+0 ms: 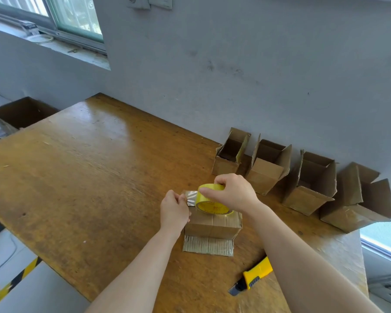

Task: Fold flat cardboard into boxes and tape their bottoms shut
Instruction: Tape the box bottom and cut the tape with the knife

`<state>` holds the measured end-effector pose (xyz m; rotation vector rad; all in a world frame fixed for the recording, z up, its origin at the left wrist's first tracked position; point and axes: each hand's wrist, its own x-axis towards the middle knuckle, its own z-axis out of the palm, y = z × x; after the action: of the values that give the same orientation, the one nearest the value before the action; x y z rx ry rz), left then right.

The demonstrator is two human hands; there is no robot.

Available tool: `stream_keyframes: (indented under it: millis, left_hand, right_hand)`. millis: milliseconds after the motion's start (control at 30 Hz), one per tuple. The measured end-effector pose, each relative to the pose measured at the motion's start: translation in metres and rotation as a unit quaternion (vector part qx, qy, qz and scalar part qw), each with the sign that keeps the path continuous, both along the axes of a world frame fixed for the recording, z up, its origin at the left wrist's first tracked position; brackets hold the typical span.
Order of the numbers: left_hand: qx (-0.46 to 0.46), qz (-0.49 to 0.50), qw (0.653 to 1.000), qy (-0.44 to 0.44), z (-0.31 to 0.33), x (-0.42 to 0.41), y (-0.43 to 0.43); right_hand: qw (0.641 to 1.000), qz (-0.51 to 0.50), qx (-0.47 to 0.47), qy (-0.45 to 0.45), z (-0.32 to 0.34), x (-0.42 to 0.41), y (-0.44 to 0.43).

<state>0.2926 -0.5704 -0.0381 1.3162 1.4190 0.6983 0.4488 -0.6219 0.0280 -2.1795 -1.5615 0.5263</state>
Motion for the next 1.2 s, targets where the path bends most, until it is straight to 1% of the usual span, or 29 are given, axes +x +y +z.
stream_keyframes:
  millis: [67, 100, 133, 167, 267, 300, 367, 433, 533, 867, 933, 1000, 1067, 1100, 1133, 1167, 1200]
  left_hand:
    - [0.016, -0.009, 0.999, 0.034, -0.003, 0.002, 0.000]
    - [0.016, -0.011, 0.999, 0.036, -0.004, 0.003, 0.000]
    - [0.009, -0.008, 0.999, 0.029, -0.004, 0.004, 0.000]
    - [0.000, -0.006, 1.000, 0.027, -0.005, 0.003, 0.000]
    - [-0.021, -0.010, 0.999, 0.037, -0.011, -0.005, 0.000]
    - [-0.032, -0.010, 0.999, 0.037, -0.014, -0.008, 0.000]
    - [-0.061, -0.001, 0.998, 0.021, -0.017, -0.012, -0.001]
    - [-0.084, 0.006, 0.996, 0.000, -0.016, -0.012, 0.001]
    - [-0.094, -0.008, 0.995, -0.012, -0.014, -0.009, 0.005]
    - [-0.131, -0.053, 0.989, 0.032, -0.025, 0.002, 0.006]
    - [-0.172, -0.047, 0.984, 0.012, -0.029, 0.004, 0.008]
    - [-0.242, -0.043, 0.969, 0.007, -0.034, 0.004, 0.009]
    - [-0.269, -0.065, 0.959, 0.067, -0.042, -0.002, 0.005]
    - [-0.255, -0.076, 0.958, 0.104, -0.046, -0.006, 0.000]
    - [-0.221, -0.079, 0.963, 0.133, -0.051, -0.009, -0.004]
    - [-0.172, -0.066, 0.973, 0.141, -0.055, -0.011, -0.007]
    - [-0.113, -0.038, 0.985, 0.125, -0.055, -0.012, -0.008]
  right_hand:
    - [0.995, -0.031, -0.008, 0.096, -0.001, 0.007, -0.004]
    - [0.992, -0.044, 0.001, 0.120, -0.002, 0.008, -0.006]
    - [0.992, -0.051, 0.014, 0.114, -0.003, 0.006, -0.006]
    - [0.995, -0.048, 0.024, 0.079, -0.004, 0.004, -0.006]
    - [0.996, 0.002, 0.034, -0.080, -0.006, -0.007, -0.003]
    - [0.993, 0.013, 0.036, -0.111, -0.007, -0.010, -0.002]
    - [0.990, 0.023, 0.028, -0.138, -0.008, -0.015, 0.001]
    - [0.989, 0.020, 0.013, -0.148, -0.007, -0.017, 0.005]
    - [0.989, 0.003, 0.000, -0.145, -0.006, -0.016, 0.008]
    - [0.992, -0.023, 0.003, -0.120, -0.012, -0.012, 0.008]
    - [0.993, -0.025, 0.009, -0.115, -0.013, -0.013, 0.007]
    - [0.994, -0.029, 0.012, -0.102, -0.013, -0.012, 0.007]
    - [0.995, -0.032, 0.010, -0.093, -0.014, -0.010, 0.006]
    - [0.995, -0.034, 0.009, -0.092, -0.016, -0.009, 0.005]
    - [0.995, -0.038, 0.009, -0.092, -0.016, -0.009, 0.006]
    - [0.995, -0.040, 0.009, -0.091, -0.017, -0.009, 0.006]
    - [0.995, -0.039, 0.010, -0.091, -0.017, -0.009, 0.007]
